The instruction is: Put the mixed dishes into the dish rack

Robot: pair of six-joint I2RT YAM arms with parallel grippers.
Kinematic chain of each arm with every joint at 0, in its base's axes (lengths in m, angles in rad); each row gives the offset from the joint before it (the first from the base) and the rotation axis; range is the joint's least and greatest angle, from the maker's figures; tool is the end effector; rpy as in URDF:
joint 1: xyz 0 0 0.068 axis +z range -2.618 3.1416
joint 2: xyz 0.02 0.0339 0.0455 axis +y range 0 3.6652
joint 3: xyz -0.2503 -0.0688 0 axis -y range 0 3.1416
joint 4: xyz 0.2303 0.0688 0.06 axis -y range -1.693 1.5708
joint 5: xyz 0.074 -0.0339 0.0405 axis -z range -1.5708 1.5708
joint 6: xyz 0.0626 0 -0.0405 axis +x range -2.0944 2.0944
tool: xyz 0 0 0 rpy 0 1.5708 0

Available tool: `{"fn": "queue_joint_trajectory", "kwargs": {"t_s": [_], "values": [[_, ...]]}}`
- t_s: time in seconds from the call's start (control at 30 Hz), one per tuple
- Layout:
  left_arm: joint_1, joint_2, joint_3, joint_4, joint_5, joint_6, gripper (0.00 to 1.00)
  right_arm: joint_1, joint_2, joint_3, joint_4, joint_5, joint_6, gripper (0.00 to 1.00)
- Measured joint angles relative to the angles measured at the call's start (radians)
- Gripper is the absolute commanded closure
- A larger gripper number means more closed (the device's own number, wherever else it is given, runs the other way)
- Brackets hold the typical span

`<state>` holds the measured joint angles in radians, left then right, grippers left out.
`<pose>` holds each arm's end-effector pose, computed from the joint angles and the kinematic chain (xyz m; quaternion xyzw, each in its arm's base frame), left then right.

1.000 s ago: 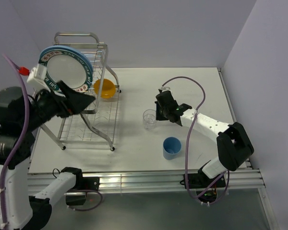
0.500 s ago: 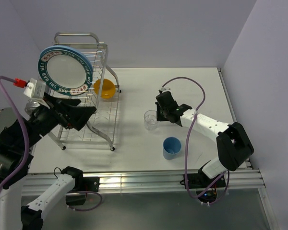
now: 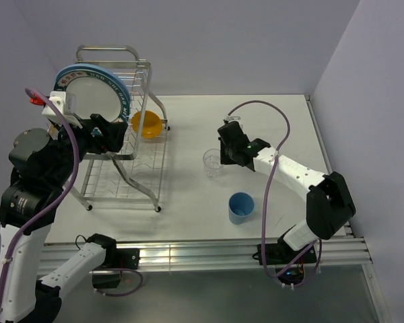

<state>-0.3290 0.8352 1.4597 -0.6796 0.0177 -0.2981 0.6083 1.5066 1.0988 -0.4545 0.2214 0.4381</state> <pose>0.1323 -0.0463 0.4749 0.0173 0.7261 -0.2181 0.6518 0.2762 0.1756 0.2245 -0.0410 0.9321 0.0825 0.3504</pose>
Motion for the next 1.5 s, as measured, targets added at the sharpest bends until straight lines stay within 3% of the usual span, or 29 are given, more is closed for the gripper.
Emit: {"fn": "queue_joint_trajectory", "kwargs": {"t_s": [0.47, 1.1, 1.5], "values": [[0.0, 0.032, -0.087, 0.108, -0.04, 0.042, 0.01, 0.123, 0.019, 0.181, -0.197, 0.219, 0.045, 1.0], [-0.01, 0.027, -0.058, 0.06, -0.026, 0.041, 0.01, 0.205, -0.116, 0.25, -0.362, 0.37, 0.061, 1.0], [-0.013, 0.068, 0.014, 0.062, 0.275, -0.008, 0.01, 0.406, -0.124, 0.513, -0.513, 0.515, 0.065, 1.0]]}}
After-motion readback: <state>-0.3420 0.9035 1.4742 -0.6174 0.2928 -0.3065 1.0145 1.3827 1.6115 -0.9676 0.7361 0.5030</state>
